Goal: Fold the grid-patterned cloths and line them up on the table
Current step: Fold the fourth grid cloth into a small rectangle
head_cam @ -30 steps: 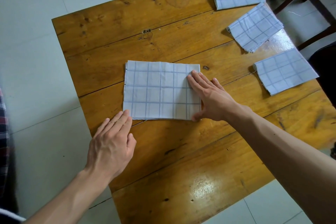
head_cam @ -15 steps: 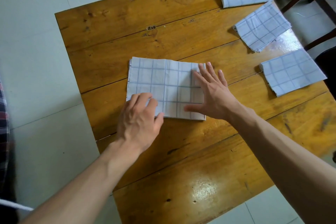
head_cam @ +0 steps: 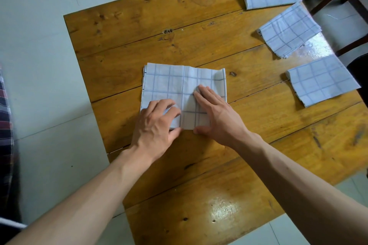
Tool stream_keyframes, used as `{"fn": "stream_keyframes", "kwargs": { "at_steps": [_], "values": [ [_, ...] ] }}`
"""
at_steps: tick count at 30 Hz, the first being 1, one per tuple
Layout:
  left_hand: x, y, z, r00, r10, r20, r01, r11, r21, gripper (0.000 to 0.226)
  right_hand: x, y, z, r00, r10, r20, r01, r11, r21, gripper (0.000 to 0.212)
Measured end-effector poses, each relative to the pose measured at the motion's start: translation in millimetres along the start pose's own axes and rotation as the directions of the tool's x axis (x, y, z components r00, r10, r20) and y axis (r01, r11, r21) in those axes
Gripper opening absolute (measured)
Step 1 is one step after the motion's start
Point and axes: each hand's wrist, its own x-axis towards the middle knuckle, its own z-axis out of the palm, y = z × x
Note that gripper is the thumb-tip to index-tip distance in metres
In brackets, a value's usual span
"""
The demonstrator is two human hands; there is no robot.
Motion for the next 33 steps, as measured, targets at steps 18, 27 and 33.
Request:
{"fn": "stream_keyframes", "kwargs": {
  "at_steps": [18, 27, 33],
  "values": [
    [16.6, -25.3, -30.6, 0.932, 0.286, 0.223, -0.334, 0.918, 0.214, 0.065, 2.2, 8.5, -5.6, 0.999, -0.021, 0.04, 0.022, 0.999, -0.032, 0.13],
    [5.3, -48.6, -29.0, 0.977, 0.202, -0.066, -0.185, 0.961, 0.203, 0.04, 6.4, 8.0, -8.2, 0.998, -0.057, -0.01, 0.058, 0.997, 0.049, 0.117],
    [-1.2, -15.4, -43.2, 0.958, 0.187, -0.218, -0.176, 0.982, 0.068, 0.025, -10.6, -28.0, -3.4, 0.946, -0.217, -0.239, 0.203, 0.976, -0.085, 0.082]
  ]
}}
